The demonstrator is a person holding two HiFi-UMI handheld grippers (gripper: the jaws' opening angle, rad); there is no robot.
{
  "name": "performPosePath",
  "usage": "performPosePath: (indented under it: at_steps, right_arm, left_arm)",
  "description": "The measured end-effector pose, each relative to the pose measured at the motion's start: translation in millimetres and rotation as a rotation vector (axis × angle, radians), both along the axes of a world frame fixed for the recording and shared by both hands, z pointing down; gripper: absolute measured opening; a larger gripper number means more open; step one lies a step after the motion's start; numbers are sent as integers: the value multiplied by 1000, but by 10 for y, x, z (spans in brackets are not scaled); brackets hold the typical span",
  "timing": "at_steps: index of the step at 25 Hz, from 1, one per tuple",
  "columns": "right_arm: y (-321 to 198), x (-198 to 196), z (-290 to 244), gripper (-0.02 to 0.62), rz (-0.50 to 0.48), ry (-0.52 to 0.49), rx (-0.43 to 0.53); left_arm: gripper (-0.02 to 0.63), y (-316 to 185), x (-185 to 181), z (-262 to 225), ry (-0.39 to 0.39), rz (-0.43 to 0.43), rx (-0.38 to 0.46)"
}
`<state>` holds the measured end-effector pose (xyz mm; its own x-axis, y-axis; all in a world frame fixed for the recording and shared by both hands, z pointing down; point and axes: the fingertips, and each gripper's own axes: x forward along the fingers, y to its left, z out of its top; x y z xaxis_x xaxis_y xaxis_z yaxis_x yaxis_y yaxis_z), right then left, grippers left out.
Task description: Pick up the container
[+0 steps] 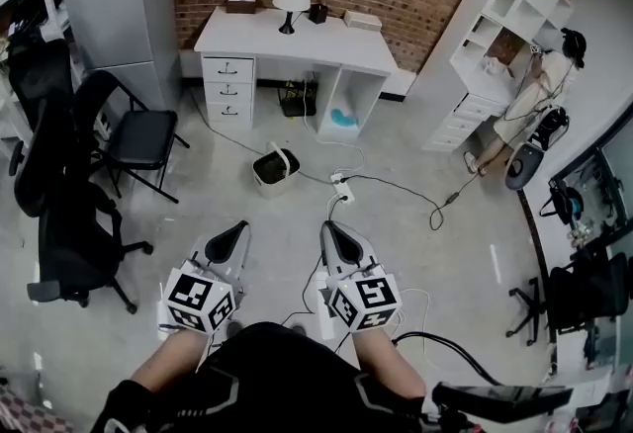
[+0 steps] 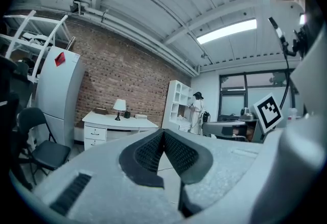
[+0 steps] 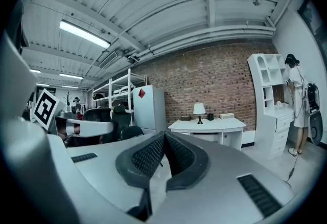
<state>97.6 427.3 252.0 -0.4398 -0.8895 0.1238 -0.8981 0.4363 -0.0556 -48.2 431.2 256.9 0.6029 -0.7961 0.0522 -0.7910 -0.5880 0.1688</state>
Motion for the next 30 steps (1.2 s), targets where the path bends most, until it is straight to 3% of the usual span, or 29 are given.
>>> performPosePath:
  at_steps: [7, 21, 30]
  right_arm:
    - [-69, -121, -59, 8, 27, -11, 9]
    - [-89, -815, 92, 8, 41, 31, -2]
    - [-449, -857, 178, 8, 5, 34, -27]
  left_arm:
    - [5, -50, -233, -25, 1, -1, 10]
    - [5, -134, -882, 171, 32, 68, 2]
    - [5, -468, -893, 220, 31, 56, -21]
